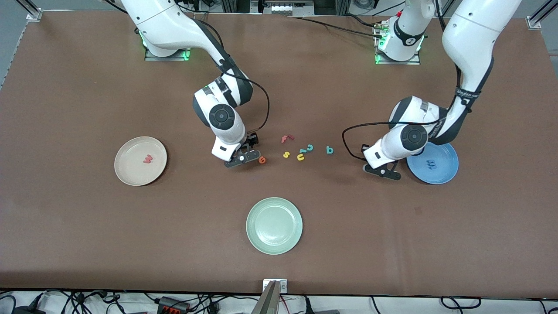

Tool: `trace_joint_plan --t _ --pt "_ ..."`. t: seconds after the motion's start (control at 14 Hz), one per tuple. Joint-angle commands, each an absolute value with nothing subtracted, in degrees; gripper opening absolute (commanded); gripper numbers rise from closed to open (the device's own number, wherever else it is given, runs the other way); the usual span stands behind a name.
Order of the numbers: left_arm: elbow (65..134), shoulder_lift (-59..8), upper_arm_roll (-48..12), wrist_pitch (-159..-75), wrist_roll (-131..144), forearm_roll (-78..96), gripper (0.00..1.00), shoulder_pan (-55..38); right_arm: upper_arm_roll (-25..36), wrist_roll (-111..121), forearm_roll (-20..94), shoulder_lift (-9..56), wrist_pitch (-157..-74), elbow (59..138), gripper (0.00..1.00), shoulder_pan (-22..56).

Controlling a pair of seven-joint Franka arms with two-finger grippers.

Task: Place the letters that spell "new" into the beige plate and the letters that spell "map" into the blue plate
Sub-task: 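Grasp the yellow b with the left gripper while the right gripper releases M, then drop yellow b in blue plate while the right gripper grasps green u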

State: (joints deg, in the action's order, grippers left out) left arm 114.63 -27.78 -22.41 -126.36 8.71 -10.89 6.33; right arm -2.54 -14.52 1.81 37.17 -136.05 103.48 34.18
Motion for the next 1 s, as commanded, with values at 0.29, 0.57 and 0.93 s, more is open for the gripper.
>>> trace_joint_plan --t 0.29,0.57,0.93 --pt "108.62 -24.25 -21.71 -108.10 9.05 -20.03 0.11 12.29 -2.11 -13.89 1.05 37.44 -135.97 104.68 0.52 35.60" --pt "117.32 -25.57 -21.18 -123.28 9.05 -20.30 0.12 16.76 -1.93 -13.80 1.05 37.44 -135.97 104.68 0.45 35.60" --pt "117.42 -26.28 -21.18 -125.15 6.24 -21.36 0.14 18.02 -1.85 -13.71 1.05 37.27 -135.79 104.68 0.27 35.60"
